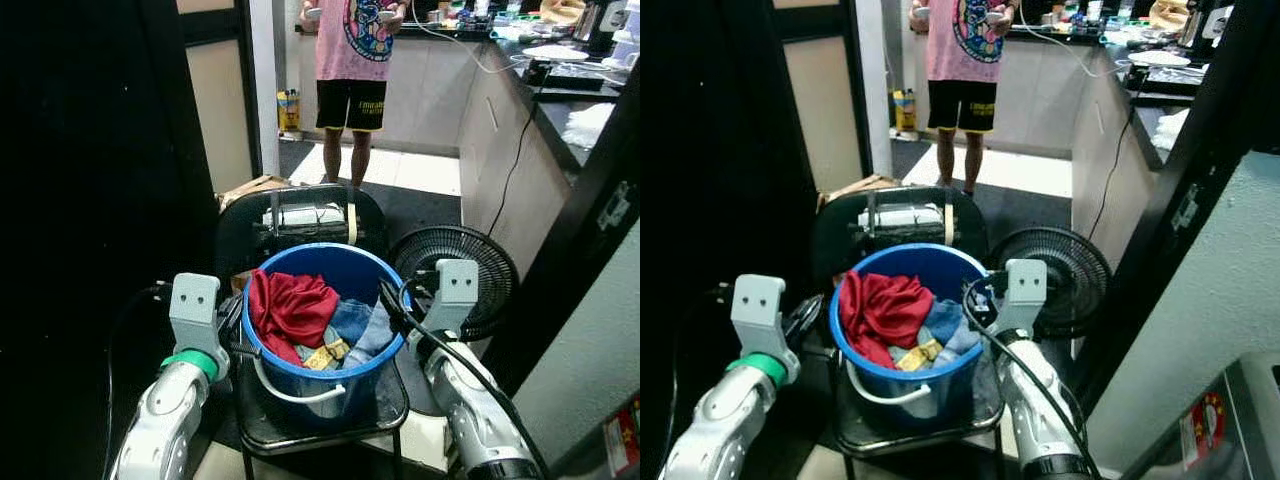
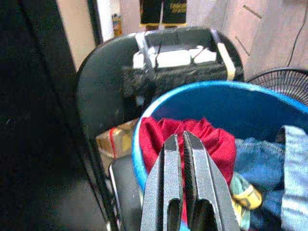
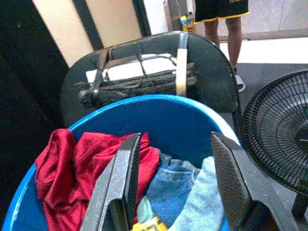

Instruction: Clothes washing

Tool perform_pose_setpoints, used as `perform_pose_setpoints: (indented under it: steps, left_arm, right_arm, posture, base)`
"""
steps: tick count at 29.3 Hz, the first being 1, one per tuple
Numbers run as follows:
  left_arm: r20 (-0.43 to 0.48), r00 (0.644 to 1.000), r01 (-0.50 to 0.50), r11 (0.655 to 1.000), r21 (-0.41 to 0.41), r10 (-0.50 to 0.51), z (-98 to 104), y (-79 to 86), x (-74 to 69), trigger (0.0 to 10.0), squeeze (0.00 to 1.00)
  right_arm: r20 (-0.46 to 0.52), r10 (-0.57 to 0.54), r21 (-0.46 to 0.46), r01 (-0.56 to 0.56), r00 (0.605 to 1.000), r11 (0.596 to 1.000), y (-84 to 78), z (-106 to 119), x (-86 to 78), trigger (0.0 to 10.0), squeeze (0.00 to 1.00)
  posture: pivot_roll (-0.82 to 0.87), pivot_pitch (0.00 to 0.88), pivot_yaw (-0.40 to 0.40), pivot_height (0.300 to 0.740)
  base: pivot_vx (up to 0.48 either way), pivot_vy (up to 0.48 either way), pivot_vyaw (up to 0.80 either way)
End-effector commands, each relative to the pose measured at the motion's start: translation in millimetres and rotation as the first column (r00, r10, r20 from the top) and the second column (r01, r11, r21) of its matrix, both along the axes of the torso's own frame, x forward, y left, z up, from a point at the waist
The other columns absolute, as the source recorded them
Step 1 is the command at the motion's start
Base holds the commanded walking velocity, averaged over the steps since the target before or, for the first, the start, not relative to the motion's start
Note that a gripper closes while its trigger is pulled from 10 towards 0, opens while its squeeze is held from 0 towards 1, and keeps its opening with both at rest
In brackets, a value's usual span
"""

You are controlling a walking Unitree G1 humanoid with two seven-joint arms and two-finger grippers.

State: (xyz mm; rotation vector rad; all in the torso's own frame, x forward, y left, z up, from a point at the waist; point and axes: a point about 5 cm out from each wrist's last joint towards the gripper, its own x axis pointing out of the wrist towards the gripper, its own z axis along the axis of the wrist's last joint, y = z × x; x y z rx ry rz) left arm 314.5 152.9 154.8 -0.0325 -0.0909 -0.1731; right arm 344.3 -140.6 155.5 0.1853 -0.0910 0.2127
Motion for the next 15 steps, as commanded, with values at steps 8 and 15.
perform_pose_setpoints:
  steps: [8,15]
  left_arm:
    - [-0.012,1.0,0.003,1.0,-0.003,-0.003,-6,-2.6,0.9,10.0,0.0]
    - [-0.008,1.0,0.01,1.0,-0.006,-0.01,-6,-4.5,0.0,10.0,0.0]
  right_arm:
    - [0.044,0.044,0.014,-0.044,0.998,0.999,11.0,9,0.7,10.0,0.0]
    - [0.065,0.057,0.034,-0.059,0.996,0.998,10.7,14,-0.7,10.0,0.0]
  posture:
    - [-0.05,0.0,0.075,0.74]
    - [-0.06,0.008,0.075,0.74]
  base:
    - [0.354,0.0,0.2]
    - [0.358,0.0,0.11]
